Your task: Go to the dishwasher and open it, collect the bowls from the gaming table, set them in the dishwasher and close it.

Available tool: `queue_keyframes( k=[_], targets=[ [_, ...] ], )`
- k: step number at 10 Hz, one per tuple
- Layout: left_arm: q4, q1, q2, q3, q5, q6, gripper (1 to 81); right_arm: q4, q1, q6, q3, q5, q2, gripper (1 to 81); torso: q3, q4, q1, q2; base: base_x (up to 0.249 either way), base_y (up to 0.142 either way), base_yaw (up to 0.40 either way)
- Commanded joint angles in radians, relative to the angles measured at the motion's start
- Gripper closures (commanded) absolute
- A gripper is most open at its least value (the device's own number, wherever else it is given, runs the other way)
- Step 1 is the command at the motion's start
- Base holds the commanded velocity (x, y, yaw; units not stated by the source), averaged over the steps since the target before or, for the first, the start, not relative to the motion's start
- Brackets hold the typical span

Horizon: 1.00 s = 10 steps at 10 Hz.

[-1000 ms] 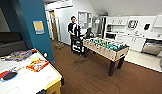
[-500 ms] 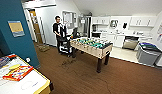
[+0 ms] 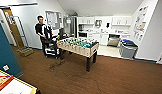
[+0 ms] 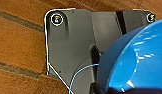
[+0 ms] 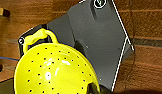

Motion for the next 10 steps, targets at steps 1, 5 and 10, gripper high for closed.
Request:
queue_keyframes(
  k=[1,5,10],
  targets=[
    [0.005,-0.035,-0.009,-0.002,0.051,-0.001,81.1,-0.013,0.044,-0.002,-0.001,-0.048,-0.011,81.1,0.000,0.000,0.000,0.000,0.000,0.000,-0.395],
    [0.005,-0.037,-0.011,-0.002,0.051,-0.001,81.1,-0.013,0.046,-0.002,-0.003,-0.048,-0.011,81.1,0.000,0.000,0.000,0.000,0.000,0.000,-0.395],
    [-0.003,-0.037,-0.015,-0.002,0.051,-0.003,81.1,-0.013,0.051,-0.002,-0.003,-0.050,-0.012,81.1,0.000,0.000,0.000,0.000,0.000,0.000,-0.292]
  ],
)
